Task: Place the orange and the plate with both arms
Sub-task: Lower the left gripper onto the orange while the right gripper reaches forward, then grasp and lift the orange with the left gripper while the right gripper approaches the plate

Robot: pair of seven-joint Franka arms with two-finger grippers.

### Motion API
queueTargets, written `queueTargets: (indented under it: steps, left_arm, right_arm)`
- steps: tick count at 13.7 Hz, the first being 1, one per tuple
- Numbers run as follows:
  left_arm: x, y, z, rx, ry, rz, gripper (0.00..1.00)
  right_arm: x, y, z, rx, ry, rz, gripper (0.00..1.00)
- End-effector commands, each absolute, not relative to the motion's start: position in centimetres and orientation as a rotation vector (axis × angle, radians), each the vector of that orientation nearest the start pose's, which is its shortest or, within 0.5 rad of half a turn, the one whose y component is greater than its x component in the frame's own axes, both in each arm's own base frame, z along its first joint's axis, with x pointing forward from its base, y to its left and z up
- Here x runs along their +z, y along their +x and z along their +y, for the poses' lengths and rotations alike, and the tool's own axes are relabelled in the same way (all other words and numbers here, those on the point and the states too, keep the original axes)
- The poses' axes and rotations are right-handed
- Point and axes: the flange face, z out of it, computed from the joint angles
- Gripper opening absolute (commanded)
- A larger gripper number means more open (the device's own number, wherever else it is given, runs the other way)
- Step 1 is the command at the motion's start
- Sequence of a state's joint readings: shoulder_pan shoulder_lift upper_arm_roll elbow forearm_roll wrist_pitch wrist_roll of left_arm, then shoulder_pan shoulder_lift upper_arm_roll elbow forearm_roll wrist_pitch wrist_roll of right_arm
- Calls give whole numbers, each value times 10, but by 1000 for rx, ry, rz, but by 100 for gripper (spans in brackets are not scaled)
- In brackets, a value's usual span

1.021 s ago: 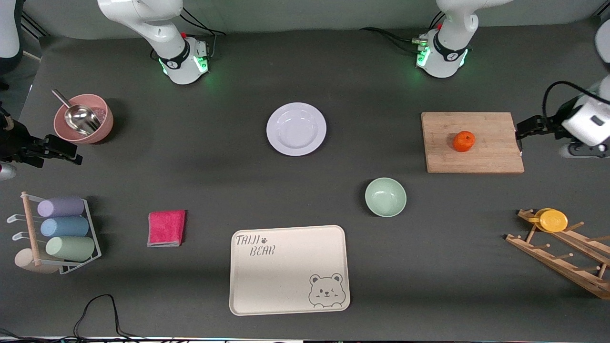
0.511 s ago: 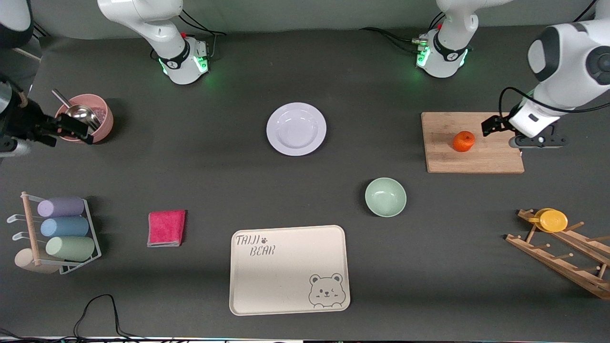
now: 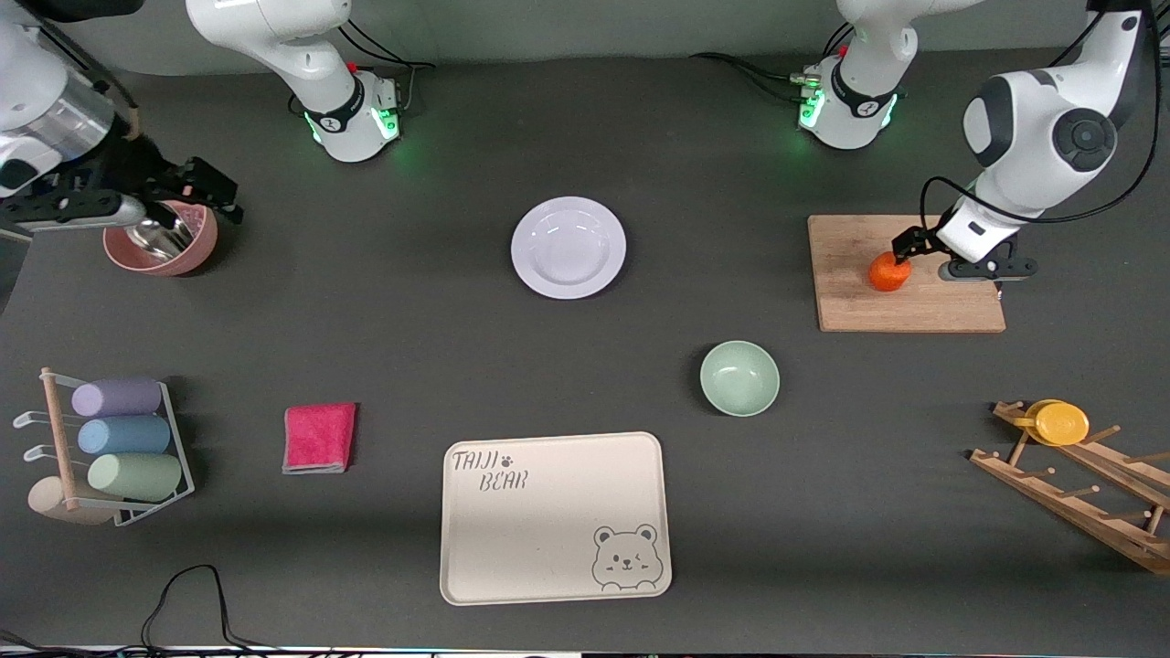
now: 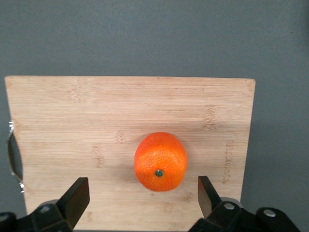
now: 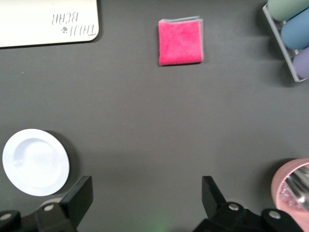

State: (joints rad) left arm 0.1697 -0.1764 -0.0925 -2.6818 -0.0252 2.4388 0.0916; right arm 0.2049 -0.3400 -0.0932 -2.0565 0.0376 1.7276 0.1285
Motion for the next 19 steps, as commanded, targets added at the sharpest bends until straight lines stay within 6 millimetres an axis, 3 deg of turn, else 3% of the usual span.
queueTargets:
  steps: [1,3,5,10,11,13,15,17,19]
  left_arm:
    - [257,392,31,116,-3159,52,100]
    - [236,382,32,114,-3160,53,100]
    - [220,376,33,127,-3163,91,100]
    - [210,370,33,158,-3165,88,97]
    - [210,370,36,161,-3166,79,89]
    - [211,371,38,156,-3166,69,54]
    - [212,373,37,151,-3166,74,30]
    - [216,376,36,141,-3165,81,19]
    - [221,381,36,125,-3164,84,16]
  right_arm:
    - [571,436,77,-14,-3074,62,100]
    - [561,428,91,18,-3078,40,100]
    - [552,417,118,38,-3080,12,100]
    - [527,395,152,105,-3095,18,100]
    - [524,392,151,113,-3094,22,100]
    - [517,386,149,134,-3098,24,100]
    - [507,387,143,155,-3074,53,100]
    - [493,387,140,185,-3012,77,100]
    - [474,390,128,207,-2909,64,100]
